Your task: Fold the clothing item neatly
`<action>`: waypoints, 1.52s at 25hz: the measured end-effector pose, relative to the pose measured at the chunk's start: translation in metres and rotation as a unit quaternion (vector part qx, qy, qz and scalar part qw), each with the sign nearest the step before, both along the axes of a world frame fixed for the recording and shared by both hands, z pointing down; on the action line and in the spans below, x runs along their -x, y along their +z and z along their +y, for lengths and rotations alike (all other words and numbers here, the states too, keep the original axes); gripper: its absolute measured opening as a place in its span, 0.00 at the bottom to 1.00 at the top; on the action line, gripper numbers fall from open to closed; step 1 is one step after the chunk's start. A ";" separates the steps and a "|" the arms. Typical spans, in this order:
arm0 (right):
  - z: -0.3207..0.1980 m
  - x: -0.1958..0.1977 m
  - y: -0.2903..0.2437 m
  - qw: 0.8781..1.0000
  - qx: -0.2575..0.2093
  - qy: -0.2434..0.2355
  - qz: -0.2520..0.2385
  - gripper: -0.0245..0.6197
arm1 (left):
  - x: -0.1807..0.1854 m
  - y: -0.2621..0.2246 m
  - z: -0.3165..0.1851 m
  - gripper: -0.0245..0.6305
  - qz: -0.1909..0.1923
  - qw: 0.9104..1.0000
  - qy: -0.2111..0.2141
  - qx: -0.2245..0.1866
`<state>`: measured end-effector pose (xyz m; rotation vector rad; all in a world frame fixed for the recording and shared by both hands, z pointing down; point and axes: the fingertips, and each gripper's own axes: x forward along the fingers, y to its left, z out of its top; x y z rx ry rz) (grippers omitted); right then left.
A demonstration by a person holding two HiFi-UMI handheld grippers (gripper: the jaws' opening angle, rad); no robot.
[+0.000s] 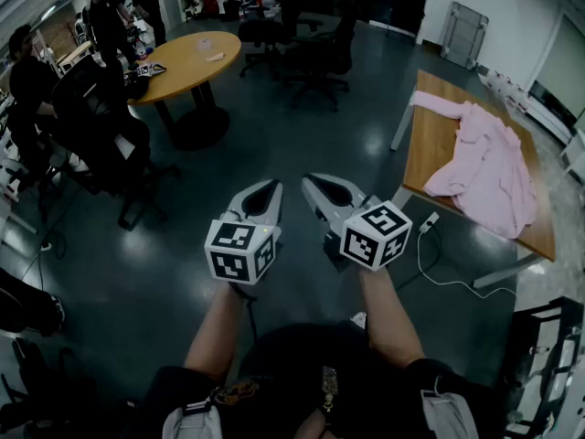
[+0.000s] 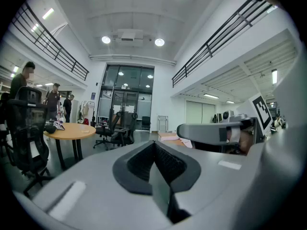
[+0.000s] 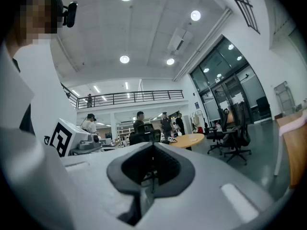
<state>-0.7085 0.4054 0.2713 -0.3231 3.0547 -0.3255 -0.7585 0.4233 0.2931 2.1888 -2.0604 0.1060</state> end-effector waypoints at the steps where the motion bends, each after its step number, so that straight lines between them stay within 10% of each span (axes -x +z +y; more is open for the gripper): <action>1: 0.001 -0.002 0.000 1.000 0.002 0.003 -0.002 0.04 | -0.002 0.001 0.001 0.05 0.000 1.000 0.001 0.001; 20: -0.018 -0.059 0.001 0.997 0.020 0.070 -0.011 0.04 | -0.042 0.004 -0.010 0.05 -0.008 0.998 0.064 0.010; 38: -0.095 -0.320 0.052 0.950 0.076 0.302 0.027 0.04 | -0.285 0.057 -0.111 0.05 0.002 0.956 0.287 0.070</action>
